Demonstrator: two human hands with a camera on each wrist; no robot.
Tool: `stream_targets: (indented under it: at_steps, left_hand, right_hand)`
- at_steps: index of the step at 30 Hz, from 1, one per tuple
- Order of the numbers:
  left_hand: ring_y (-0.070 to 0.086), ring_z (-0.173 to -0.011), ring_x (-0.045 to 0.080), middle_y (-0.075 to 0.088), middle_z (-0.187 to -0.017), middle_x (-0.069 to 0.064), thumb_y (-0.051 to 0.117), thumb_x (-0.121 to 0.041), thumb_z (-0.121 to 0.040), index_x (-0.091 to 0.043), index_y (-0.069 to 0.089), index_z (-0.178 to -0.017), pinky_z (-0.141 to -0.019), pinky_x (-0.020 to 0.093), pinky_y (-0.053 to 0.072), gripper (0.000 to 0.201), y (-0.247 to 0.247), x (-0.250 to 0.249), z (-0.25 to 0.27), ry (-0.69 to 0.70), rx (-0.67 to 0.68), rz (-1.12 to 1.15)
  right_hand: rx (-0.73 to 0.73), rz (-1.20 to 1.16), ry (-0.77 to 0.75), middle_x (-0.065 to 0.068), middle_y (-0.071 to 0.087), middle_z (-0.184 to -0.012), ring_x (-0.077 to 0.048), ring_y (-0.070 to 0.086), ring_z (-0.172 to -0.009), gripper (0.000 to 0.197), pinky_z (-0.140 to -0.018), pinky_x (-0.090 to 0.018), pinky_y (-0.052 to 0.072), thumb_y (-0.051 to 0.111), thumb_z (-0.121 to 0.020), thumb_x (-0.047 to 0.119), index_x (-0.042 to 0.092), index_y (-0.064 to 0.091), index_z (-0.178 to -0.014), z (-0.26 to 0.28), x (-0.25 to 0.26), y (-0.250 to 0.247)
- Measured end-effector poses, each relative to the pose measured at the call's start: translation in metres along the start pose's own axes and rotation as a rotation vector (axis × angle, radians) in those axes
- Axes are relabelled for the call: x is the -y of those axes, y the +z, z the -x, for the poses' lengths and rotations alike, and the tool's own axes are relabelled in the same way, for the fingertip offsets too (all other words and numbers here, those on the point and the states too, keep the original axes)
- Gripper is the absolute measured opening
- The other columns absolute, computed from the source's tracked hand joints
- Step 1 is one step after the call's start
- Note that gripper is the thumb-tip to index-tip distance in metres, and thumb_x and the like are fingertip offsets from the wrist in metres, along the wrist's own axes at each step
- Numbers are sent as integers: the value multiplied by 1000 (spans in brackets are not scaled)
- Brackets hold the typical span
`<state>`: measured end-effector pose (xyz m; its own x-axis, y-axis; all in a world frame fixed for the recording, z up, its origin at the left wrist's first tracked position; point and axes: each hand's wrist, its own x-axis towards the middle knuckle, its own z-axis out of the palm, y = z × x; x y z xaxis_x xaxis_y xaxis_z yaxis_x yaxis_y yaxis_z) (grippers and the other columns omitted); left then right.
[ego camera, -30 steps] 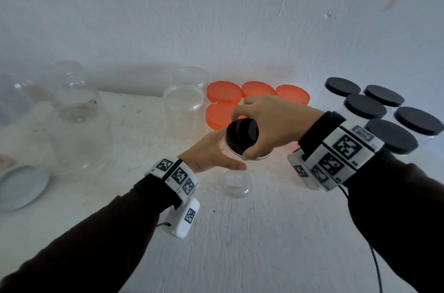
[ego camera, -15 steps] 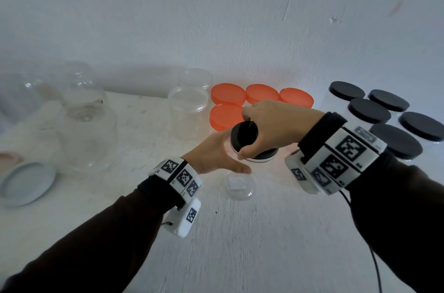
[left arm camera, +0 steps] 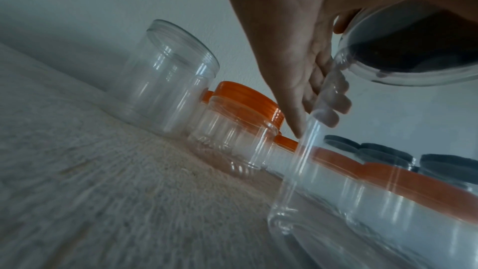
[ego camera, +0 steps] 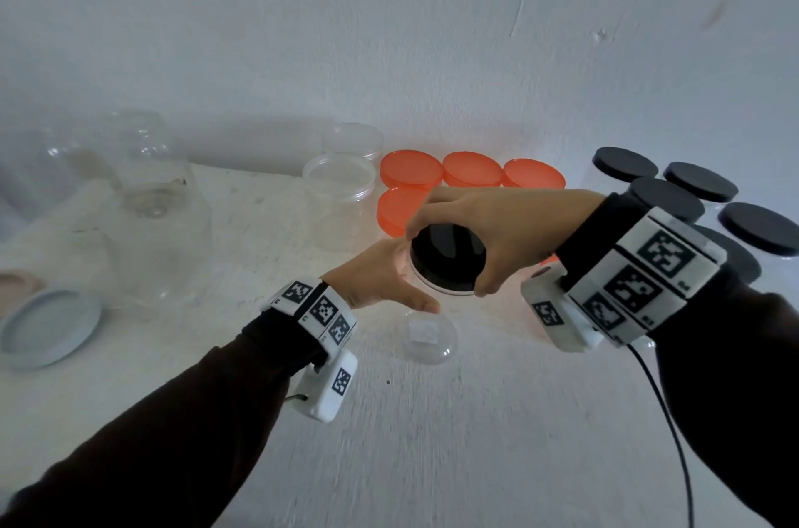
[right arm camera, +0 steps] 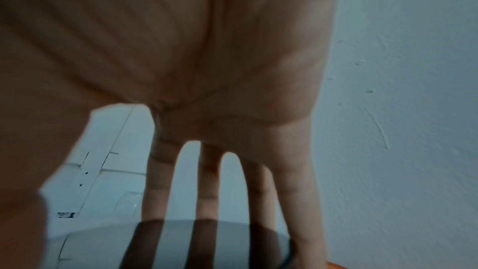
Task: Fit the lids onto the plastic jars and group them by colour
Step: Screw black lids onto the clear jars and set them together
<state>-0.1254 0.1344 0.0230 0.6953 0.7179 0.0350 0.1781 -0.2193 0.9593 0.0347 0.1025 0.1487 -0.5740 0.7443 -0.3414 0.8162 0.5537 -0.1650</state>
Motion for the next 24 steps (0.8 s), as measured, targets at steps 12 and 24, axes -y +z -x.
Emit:
stream_targets:
  at_steps: [12,24]
  left_hand:
    - [50,-113,-8,59,-114,-22,83,-46,-44,-37,47,-114,-100,16,39,79,3,-4,4,-9,-15,-10]
    - [54,-106,-9,59,-113,-16,83,-6,-59,-34,48,-112,-86,8,41,70,10,-4,10,32,-100,52]
  right_hand:
    - [-63,27,11,10,42,-117,-13,45,-106,77,-87,-34,48,82,-59,31,39,43,-125,-3,-1,5]
    - [-287,172,164,9,44,-78,-16,51,-80,65,-60,-24,43,69,-63,59,19,51,-111,-3,13,18]
